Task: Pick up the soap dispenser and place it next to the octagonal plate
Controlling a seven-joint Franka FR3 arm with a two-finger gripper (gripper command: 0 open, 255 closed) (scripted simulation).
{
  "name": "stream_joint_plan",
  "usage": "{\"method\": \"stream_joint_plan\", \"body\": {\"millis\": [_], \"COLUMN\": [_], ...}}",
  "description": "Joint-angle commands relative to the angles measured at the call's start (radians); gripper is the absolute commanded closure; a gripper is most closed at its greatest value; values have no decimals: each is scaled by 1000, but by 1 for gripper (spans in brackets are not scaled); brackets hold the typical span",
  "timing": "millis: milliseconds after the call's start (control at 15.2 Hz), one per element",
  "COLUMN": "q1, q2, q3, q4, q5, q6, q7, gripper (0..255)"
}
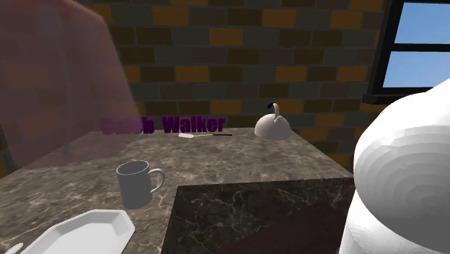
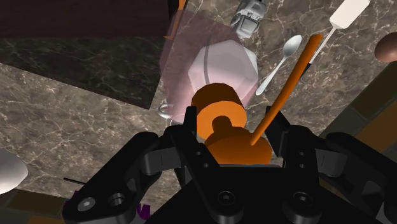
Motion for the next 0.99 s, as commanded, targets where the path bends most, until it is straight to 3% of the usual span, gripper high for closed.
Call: {"method": "stream_joint_plan", "body": {"millis": [0,924], "q1": [5,37], "q2": [-12,-73], "q3": [4,45], "q4": [-38,-258], "q5": [7,55], "q6": [26,187], "q7": [-2,-10], "gripper": [255,255]}}
